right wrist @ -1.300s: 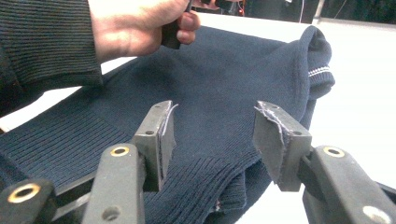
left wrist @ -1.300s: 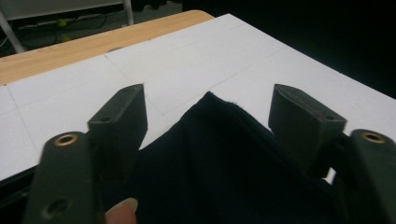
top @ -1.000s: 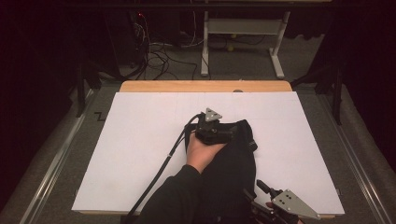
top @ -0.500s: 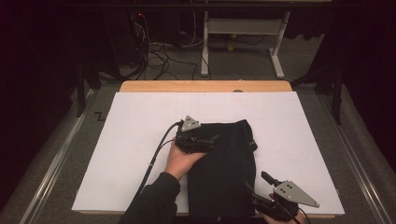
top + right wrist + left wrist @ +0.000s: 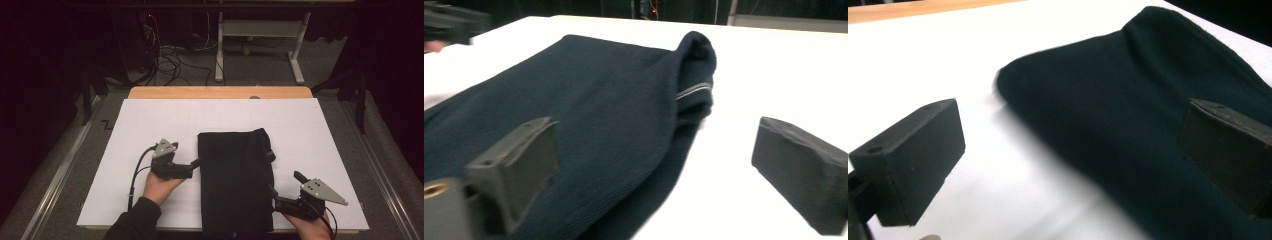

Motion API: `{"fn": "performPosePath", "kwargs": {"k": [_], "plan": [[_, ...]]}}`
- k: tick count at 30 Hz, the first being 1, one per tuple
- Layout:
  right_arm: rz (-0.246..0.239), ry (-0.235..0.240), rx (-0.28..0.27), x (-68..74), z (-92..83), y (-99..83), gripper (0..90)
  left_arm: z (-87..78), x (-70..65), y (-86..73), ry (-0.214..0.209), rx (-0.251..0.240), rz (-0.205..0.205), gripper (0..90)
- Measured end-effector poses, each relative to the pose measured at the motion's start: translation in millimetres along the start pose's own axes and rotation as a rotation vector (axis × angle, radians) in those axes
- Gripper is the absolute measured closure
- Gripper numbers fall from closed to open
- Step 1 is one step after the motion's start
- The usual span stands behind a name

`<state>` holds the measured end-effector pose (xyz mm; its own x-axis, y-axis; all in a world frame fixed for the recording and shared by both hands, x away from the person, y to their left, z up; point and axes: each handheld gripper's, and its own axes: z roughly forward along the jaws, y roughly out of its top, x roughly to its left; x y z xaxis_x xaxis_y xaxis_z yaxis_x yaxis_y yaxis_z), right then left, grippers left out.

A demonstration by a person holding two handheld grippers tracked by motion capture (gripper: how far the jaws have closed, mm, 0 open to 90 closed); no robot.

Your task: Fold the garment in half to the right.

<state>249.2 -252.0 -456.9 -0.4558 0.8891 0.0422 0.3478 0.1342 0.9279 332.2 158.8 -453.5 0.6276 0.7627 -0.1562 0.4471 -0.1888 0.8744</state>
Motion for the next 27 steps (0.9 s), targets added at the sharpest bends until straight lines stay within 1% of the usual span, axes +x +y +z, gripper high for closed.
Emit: {"fn": "performPosePath", "kwargs": {"k": [3, 5, 7, 10, 12, 13, 14, 15, 16, 19, 20, 23, 27], "plan": [[-0.017, -0.014, -0.011, -10.1, 2.7, 3.2, 0.2, -25.3, 7.0, -11.9, 0.024, -0.019, 0.002, 0.0], [-0.021, -0.024, -0.018, -17.1, 4.4, 5.6, 0.1, -40.2, 10.8, -16.8, 0.042, -0.03, 0.009, 0.0], [-0.026, -0.047, -0.024, -24.7, 6.4, 7.9, 0.1, -53.9, 13.7, -22.2, 0.068, -0.047, 0.013, 0.0], [-0.018, -0.062, -0.021, -34.7, 7.6, 8.4, 0.1, -67.5, 16.9, -31.3, 0.074, -0.067, 0.014, 0.0], [-0.018, -0.07, -0.021, -41.3, 6.4, 7.1, 0.1, -75.8, 19.6, -38.5, 0.079, -0.088, 0.003, 0.0], [-0.021, -0.073, -0.022, -43.4, 5.7, 6.5, 0.2, -79.2, 20.5, -41.7, 0.093, -0.099, -0.001, 0.0], [-0.023, -0.079, -0.022, -45.9, 4.5, 5.5, 0.2, -82.0, 21.6, -44.3, 0.099, -0.11, -0.01, 0.0], [-0.026, -0.081, -0.025, -48.4, 3.2, 4.3, 0.2, -84.4, 22.8, -46.8, 0.088, -0.109, -0.025, 0.0], [-0.022, -0.084, -0.028, -51.2, 0.8, 2.7, 0.2, -85.2, 22.8, -48.2, 0.085, -0.107, -0.025, 0.0], [0.002, -0.078, -0.053, -55.4, -6.2, -0.9, 0.2, -83.7, 22.7, -51.6, 0.109, -0.084, 0.021, 0.0], [0.007, -0.072, -0.06, -55.8, -8.8, -1.4, 0.2, -82.6, 24.1, -51.4, 0.118, -0.085, 0.025, 0.0], [0.006, -0.065, -0.082, -53.8, -13.4, -0.2, 0.2, -81.4, 30.9, -49.7, 0.12, -0.1, 0.002, 0.0], [-0.016, -0.054, -0.088, -46.9, -13.5, 0.6, 0.2, -83.1, 30.2, -49.8, 0.12, -0.102, 0.008, 0.0]]}}
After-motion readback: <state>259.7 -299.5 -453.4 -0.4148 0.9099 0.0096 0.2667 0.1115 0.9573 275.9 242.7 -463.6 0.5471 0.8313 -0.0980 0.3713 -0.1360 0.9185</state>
